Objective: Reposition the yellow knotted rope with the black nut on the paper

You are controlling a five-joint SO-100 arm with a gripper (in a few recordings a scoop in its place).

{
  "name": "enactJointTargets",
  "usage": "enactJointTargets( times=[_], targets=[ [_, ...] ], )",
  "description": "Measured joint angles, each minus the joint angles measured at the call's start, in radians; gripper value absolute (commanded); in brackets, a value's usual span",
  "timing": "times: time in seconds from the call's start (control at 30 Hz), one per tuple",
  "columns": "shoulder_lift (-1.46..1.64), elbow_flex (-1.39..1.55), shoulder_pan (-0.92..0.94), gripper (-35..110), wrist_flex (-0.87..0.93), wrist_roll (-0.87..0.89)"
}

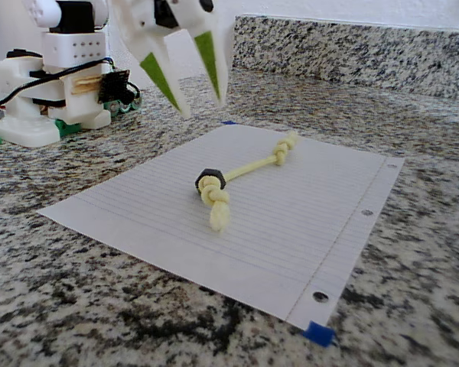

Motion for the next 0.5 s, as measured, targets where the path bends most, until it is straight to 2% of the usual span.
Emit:
enactJointTargets(
  times=[0.07,0.23,0.5],
  targets=[
    [-0.078,-0.051,0.026,35,0.0,0.103],
    [-0.241,-0.141,0.074,33,-0.014,0.215],
    [-0.437,-0.249,0.124,29,-0.089,0.299]
  ],
)
